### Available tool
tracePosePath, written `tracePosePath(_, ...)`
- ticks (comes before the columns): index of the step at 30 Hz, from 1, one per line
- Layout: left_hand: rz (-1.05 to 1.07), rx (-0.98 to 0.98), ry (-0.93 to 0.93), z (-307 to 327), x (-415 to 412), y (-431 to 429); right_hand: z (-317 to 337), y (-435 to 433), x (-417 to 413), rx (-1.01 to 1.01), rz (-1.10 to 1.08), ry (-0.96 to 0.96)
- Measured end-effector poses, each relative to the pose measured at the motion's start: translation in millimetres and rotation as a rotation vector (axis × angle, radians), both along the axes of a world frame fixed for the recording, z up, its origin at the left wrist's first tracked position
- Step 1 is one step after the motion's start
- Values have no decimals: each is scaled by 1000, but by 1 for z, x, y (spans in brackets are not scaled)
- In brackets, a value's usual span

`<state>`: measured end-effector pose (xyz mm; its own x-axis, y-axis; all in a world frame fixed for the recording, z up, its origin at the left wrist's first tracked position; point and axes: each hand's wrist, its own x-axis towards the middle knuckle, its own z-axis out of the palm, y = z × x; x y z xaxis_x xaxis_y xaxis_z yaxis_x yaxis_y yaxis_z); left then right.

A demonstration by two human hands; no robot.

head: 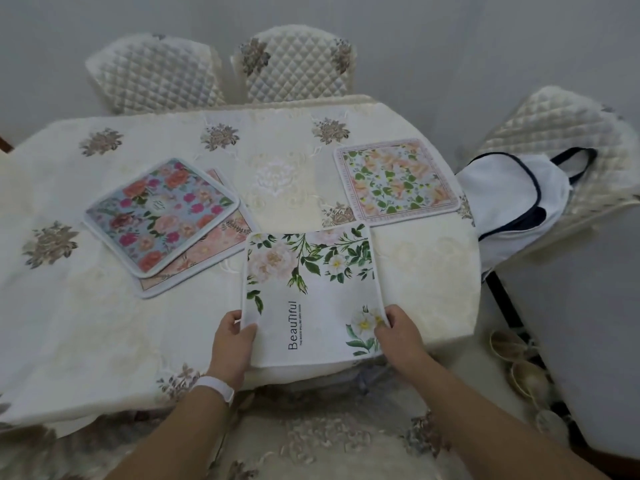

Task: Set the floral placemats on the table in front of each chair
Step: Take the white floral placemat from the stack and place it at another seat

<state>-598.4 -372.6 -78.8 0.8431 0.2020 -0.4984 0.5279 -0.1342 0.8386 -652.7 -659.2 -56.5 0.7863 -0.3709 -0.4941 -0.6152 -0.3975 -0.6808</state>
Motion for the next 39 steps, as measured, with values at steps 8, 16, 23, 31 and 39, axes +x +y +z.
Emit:
tracePosePath(8,36,57,44,-6,-6,-1,-22,-1,5,-86,-45,86)
tracePosePath(16,375,-479,236,-3,-53,-27,-27,-6,14,-131,-8,118)
tracePosePath(23,404,-447,188,-3,-73,-80,-19,30,-14,37,43,252)
tracePosePath(31,405,-178,21,4,-64,-57,-9,80,-41,425,12,294)
tracePosePath(39,282,-214,8,0,-43,-26,2,40,-8,38,189,2)
